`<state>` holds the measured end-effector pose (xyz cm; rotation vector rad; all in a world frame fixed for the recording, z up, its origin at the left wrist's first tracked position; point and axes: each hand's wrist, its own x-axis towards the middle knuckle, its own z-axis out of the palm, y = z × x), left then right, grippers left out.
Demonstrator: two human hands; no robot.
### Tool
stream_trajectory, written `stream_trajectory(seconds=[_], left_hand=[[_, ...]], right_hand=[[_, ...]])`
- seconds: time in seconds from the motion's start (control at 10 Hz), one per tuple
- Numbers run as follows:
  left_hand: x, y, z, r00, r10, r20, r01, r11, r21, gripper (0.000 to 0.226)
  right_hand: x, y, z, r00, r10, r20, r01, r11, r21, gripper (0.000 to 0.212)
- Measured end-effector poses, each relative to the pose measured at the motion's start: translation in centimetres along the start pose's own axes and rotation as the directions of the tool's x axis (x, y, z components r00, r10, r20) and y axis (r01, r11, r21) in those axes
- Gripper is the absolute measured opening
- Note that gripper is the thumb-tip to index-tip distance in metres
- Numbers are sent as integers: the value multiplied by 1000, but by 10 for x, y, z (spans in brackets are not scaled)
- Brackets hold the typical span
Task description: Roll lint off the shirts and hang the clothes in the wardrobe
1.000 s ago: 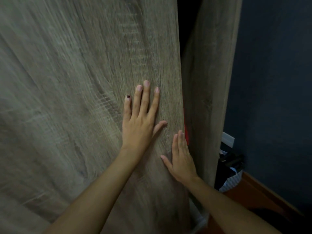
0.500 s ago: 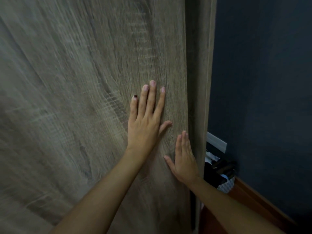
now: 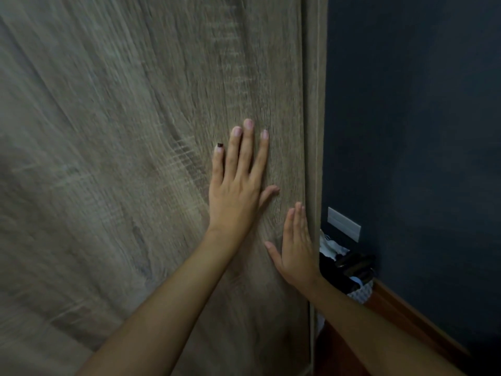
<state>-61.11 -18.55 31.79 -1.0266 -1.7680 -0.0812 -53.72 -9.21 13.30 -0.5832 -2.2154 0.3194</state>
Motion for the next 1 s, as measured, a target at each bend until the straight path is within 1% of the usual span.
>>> stream_trajectory(seconds=[0.5,0.7,0.8,0.9,1.0], left_hand=[[4,6,4,1000,12,-1,-12,1000,19,92],[5,6,-3,998,15,69,-15,1000,-7,92],[3,0,-13,992,43,121,-45,999,8,88],[-10,-7,-32,986,52,157,-50,999,-21,80],[-30,-29,-54,979,-37,200,47,998,-46,75]], right_hand=[[2,9,-5,999,20,50,-17,998,-58,91],[0,9,-21,990,6,139,2,998,-58,91],[-2,6,-40,979,-1,206,12,999,-50,87],[-7,-2,-64,977,-52,205,59,998,-26,84],[0,-25,-95,978,-137,156,141,990,-13,82]])
